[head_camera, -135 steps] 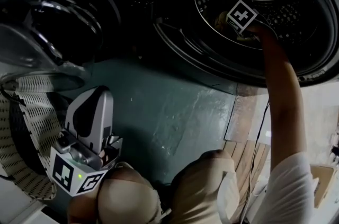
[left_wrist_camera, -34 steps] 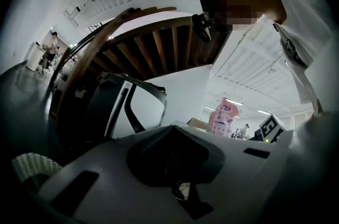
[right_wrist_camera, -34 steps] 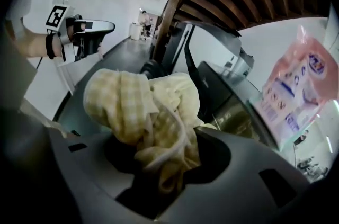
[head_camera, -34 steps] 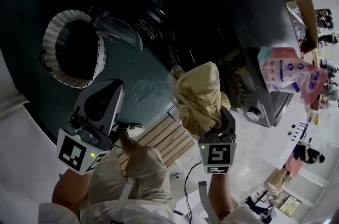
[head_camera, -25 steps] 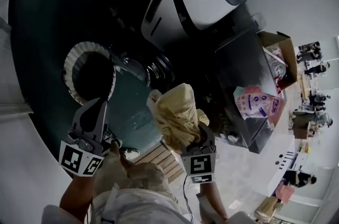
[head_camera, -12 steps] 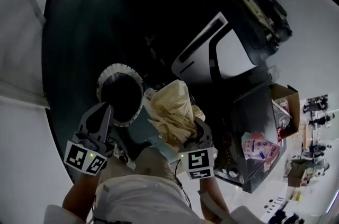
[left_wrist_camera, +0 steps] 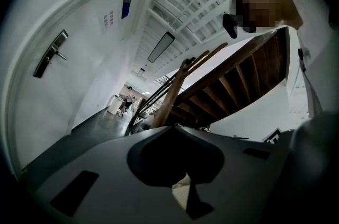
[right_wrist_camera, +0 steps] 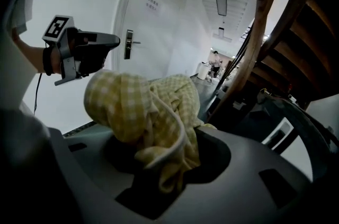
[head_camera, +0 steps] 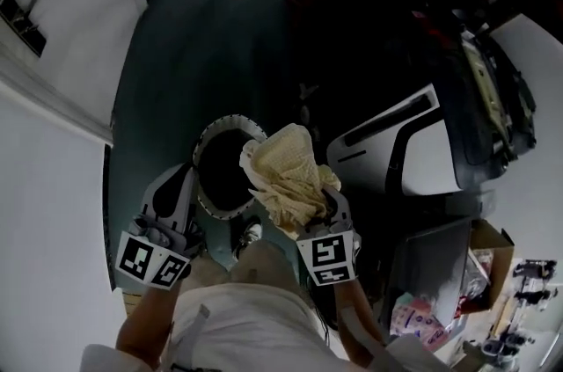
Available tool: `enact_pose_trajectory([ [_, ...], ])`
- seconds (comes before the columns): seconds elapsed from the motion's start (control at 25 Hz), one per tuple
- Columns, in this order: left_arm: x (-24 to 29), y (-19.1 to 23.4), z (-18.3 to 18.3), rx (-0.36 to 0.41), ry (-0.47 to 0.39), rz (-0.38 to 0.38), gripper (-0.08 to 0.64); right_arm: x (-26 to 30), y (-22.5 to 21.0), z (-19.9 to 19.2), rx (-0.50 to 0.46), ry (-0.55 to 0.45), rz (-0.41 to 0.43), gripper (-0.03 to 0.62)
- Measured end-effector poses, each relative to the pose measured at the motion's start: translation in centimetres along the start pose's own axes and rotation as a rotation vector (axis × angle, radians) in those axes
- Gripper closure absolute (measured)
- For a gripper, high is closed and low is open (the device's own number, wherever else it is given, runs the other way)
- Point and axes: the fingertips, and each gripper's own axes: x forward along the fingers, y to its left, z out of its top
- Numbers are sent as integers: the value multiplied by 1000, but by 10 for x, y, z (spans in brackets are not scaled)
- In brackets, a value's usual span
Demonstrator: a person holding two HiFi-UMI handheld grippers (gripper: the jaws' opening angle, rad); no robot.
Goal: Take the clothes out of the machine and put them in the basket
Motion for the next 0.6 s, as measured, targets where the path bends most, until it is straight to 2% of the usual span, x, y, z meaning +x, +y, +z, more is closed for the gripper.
enact_pose_trajectory([
  [0.2,4,15,-7,6,-13,86,546,43,-8,-7,-11,1,73,397],
  [0.28,2,29,-19,-3,-2,121,546,67,-3,-14,22,8,109,396],
  [0.4,-5,51,-42,-12,25,161,546,106,15,-25,57,25,159,394],
  [0.6,-5,90,-85,-9,47,196,546,186,51,-58,0,60,216,394],
])
